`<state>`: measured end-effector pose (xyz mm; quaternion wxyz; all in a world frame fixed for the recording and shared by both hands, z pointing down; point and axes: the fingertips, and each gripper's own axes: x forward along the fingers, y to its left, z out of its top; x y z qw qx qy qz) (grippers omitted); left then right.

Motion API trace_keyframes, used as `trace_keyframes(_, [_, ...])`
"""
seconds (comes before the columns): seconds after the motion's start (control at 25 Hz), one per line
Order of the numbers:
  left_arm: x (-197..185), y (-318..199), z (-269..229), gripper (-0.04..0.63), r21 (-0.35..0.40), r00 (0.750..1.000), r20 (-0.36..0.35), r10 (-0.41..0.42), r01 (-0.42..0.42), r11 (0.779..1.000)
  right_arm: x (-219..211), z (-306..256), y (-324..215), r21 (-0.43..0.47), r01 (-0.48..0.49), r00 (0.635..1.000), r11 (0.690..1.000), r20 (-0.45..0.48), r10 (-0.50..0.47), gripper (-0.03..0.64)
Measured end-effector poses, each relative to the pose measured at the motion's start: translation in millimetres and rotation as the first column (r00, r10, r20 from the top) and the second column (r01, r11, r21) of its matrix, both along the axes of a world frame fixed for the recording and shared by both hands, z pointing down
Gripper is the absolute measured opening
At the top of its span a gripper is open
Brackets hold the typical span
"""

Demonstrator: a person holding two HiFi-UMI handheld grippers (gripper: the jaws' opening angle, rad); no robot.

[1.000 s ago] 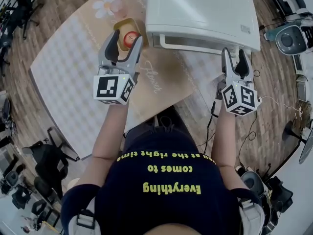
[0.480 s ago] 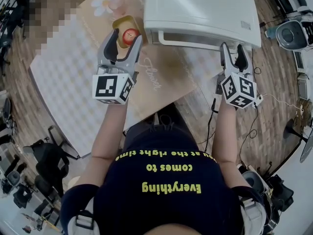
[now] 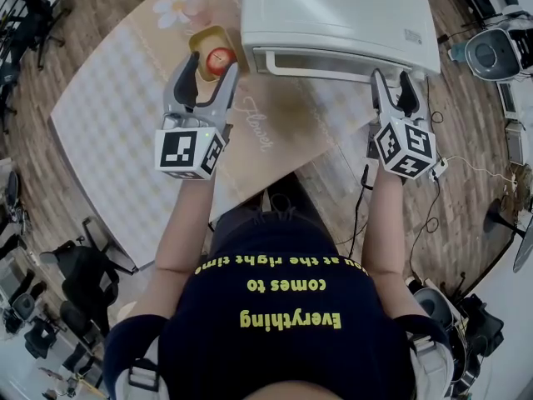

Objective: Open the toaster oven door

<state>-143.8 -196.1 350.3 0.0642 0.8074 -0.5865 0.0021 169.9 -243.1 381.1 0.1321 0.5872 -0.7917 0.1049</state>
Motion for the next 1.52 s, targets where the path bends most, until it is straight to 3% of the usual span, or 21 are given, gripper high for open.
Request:
trace_keyframes(0.6, [-2, 9, -1, 0.276, 0.003, 1.000, -0.008, 0.014, -0.014, 1.000, 8, 20, 56, -0.080, -0.010, 0.997, 0.997, -0.079, 0.004, 0.262])
trace_keyframes(0.92, [6, 11, 0, 0.276, 0.000, 0.999, -0.007, 0.035, -0.035, 0.999, 20, 42, 89, -0.135, -0.047, 0.994, 0.990, -0.103, 0.033, 0.222])
trace_keyframes(1.52, [15, 16, 3, 0.276, -0.010, 0.998, -0.005, 0.061, -0.061, 0.998, 27, 107, 146, -0.199, -0.157, 0.973, 0.967, -0.198, 0.117, 0.235])
